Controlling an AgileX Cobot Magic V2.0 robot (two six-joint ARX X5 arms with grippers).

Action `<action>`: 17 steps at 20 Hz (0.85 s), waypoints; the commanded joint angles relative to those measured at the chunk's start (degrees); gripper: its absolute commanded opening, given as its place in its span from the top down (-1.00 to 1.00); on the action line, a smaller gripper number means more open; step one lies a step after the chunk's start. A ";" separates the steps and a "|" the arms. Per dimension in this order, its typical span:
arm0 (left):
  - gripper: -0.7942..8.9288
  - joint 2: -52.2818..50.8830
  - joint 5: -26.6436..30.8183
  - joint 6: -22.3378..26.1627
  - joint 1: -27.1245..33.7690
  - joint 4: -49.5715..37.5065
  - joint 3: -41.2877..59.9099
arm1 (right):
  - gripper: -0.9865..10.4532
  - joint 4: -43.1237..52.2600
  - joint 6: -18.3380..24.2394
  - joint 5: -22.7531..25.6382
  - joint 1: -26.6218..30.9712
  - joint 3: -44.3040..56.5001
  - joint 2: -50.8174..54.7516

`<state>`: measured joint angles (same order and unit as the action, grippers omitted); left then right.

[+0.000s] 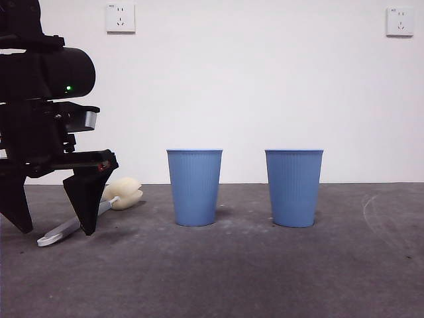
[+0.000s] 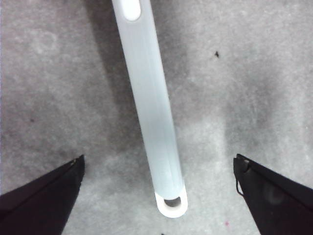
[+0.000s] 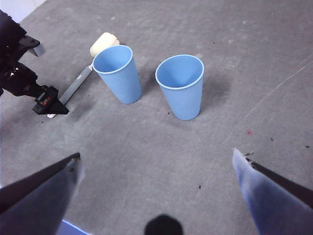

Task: Pick up the cup brush,pick up the cup,insert the brush into the cup,clean the cup,put the cup brush back,put the cup back to the fixed position on the table

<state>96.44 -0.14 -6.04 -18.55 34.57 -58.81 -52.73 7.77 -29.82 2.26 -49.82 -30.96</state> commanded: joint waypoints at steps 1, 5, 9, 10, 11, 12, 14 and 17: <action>0.09 0.33 0.09 -0.46 -0.22 0.09 0.22 | -0.16 0.13 -0.24 0.00 -0.04 -0.20 0.00; 0.21 0.33 -0.26 -1.81 -0.31 0.09 0.22 | -0.16 0.13 -0.26 0.00 -0.04 -0.20 0.00; 0.21 0.35 -0.26 -3.48 -0.31 0.24 0.22 | -0.16 0.13 -0.28 0.00 -0.04 -0.20 0.00; 0.21 0.35 -0.24 -3.63 -0.31 0.22 0.22 | -0.16 0.13 -0.28 -0.02 -0.04 -0.20 0.00; 0.21 0.37 -0.24 -3.91 -0.31 0.33 0.22 | -0.16 0.13 -0.28 0.00 -0.04 -0.20 0.00; 0.21 0.46 -0.24 -4.59 -0.31 0.33 0.22 | -0.16 0.15 -0.31 0.00 -0.04 -0.20 0.00; 0.21 1.05 -0.04 -4.87 -0.33 0.46 0.22 | -0.16 0.13 -0.33 -0.02 -0.04 -0.20 0.00; 0.31 2.49 1.29 -5.07 -0.33 1.22 0.22 | -0.16 0.04 -0.70 -0.02 -0.04 -0.20 0.00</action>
<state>97.60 0.91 -10.41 -18.81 35.27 -59.16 -52.75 7.46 -29.82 2.26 -49.82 -30.96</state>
